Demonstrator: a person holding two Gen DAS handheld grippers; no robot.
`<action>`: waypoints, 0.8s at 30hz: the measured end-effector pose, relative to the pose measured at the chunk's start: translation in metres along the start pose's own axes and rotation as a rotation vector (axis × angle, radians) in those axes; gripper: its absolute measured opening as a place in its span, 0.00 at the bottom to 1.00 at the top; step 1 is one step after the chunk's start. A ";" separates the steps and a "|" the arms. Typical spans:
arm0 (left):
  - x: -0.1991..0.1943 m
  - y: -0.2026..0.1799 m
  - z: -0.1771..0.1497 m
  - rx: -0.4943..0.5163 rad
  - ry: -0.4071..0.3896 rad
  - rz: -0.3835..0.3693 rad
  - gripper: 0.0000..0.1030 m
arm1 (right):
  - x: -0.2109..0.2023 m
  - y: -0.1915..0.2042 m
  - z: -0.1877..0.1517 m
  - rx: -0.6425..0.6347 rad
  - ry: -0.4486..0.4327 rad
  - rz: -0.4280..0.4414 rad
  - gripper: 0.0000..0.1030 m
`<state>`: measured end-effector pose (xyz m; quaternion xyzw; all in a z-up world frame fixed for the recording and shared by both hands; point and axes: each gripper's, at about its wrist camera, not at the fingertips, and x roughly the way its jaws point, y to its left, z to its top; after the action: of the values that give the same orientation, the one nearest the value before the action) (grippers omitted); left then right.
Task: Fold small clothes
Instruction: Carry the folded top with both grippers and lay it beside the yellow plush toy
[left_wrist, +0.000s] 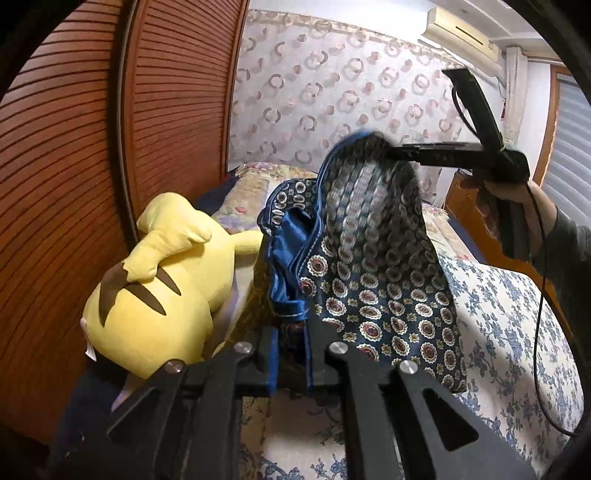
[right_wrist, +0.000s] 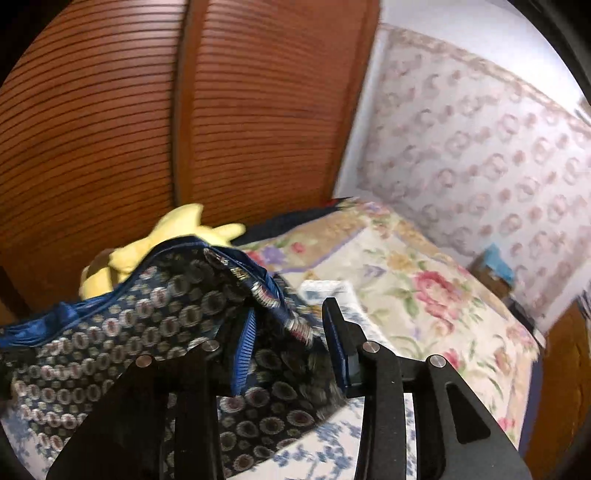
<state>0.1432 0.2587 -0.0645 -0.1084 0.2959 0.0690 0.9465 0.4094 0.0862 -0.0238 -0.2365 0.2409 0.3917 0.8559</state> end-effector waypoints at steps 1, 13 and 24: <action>-0.002 -0.001 0.000 0.003 -0.006 0.003 0.08 | -0.003 -0.002 -0.002 0.008 -0.011 0.001 0.35; -0.026 -0.013 0.005 0.059 -0.038 0.068 0.18 | -0.004 0.004 -0.047 0.085 0.067 0.126 0.35; -0.051 -0.042 0.007 0.111 -0.071 0.032 0.21 | 0.029 0.017 -0.068 0.138 0.128 0.141 0.35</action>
<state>0.1139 0.2164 -0.0224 -0.0487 0.2674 0.0714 0.9597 0.3975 0.0716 -0.0976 -0.1838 0.3376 0.4175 0.8234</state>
